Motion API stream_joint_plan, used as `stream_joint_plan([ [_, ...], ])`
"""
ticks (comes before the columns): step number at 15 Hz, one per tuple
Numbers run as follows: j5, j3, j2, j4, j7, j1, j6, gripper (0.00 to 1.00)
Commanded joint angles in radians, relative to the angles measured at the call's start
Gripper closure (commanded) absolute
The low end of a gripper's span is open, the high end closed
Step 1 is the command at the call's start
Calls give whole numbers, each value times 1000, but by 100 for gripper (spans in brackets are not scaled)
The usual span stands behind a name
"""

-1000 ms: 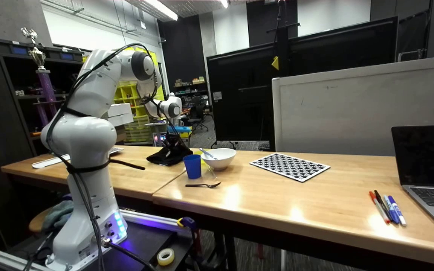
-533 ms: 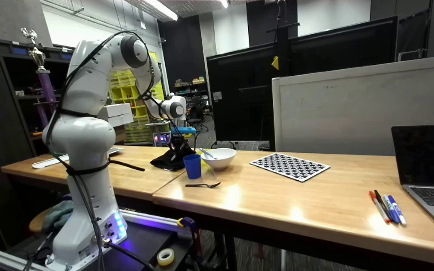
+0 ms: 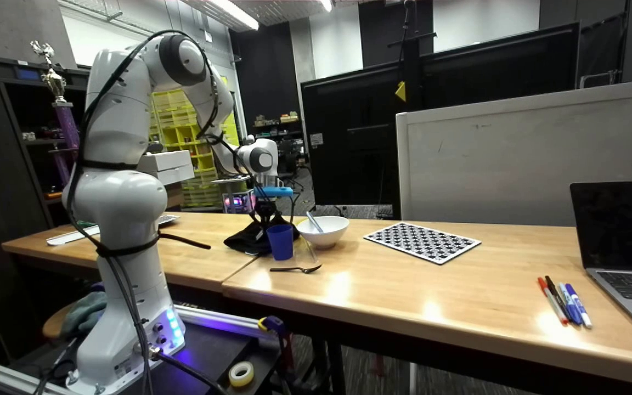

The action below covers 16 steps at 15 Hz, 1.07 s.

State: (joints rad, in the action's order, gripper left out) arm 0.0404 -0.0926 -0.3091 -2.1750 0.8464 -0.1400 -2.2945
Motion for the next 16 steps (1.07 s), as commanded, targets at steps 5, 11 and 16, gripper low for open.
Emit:
stream_joint_plan([
  [5,-27,85,50,-114,53,-21,-32,100],
  [11,-39,129,57,-127,73,-32,-27,100],
  [16,-67,161,63,-135,66,-41,-24,100],
])
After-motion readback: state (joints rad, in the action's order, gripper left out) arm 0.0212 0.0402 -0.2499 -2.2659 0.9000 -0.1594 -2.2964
